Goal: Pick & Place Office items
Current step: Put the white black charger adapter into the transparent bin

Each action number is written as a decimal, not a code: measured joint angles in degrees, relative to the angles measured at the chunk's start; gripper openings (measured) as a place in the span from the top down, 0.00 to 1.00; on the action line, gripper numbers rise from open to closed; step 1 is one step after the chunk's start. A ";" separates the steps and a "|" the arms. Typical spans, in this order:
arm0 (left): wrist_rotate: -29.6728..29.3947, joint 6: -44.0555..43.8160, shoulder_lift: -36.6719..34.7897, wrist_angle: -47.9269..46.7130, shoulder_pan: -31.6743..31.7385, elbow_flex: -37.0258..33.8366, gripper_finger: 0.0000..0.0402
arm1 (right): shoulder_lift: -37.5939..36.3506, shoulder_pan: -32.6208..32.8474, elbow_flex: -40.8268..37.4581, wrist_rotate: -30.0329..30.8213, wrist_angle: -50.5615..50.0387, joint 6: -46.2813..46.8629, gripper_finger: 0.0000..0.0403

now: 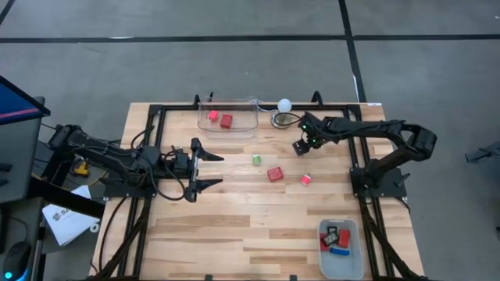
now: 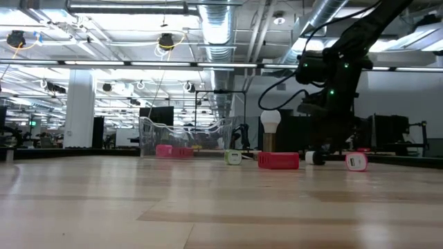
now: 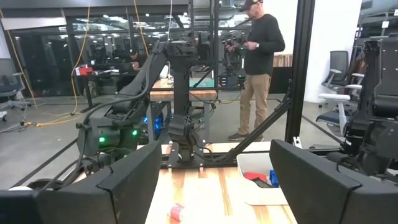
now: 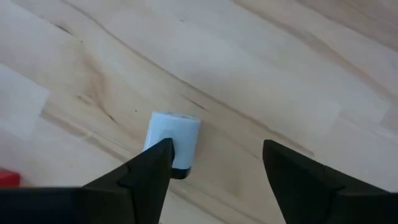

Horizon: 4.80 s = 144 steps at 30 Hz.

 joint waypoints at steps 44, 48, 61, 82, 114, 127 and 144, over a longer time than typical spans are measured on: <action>0.00 -0.09 -0.02 0.01 0.00 0.01 0.26 | 1.00 16.57 0.58 3.54 2.75 6.72 0.40; 0.00 -0.06 -0.02 0.00 0.00 0.01 0.26 | 4.11 16.22 2.67 3.28 3.21 5.50 0.40; 0.00 -0.09 -0.02 -0.28 0.00 0.01 0.26 | 11.86 16.55 7.28 1.74 -1.72 2.76 0.40; 0.00 -1.29 -0.02 -0.68 0.00 0.01 0.26 | 10.44 16.73 6.85 2.40 -0.84 1.60 0.62; 0.01 -1.07 -0.02 -0.72 0.00 0.01 0.26 | 10.44 15.33 6.91 1.79 3.55 0.83 0.70; -0.40 -1.15 -0.80 -3.40 0.00 -0.01 0.26 | 4.68 28.03 17.72 9.29 -1.62 2.27 0.70; -8.35 -13.68 -7.06 -32.91 0.00 0.05 0.26 | 7.88 19.66 36.28 5.14 1.04 -10.75 0.69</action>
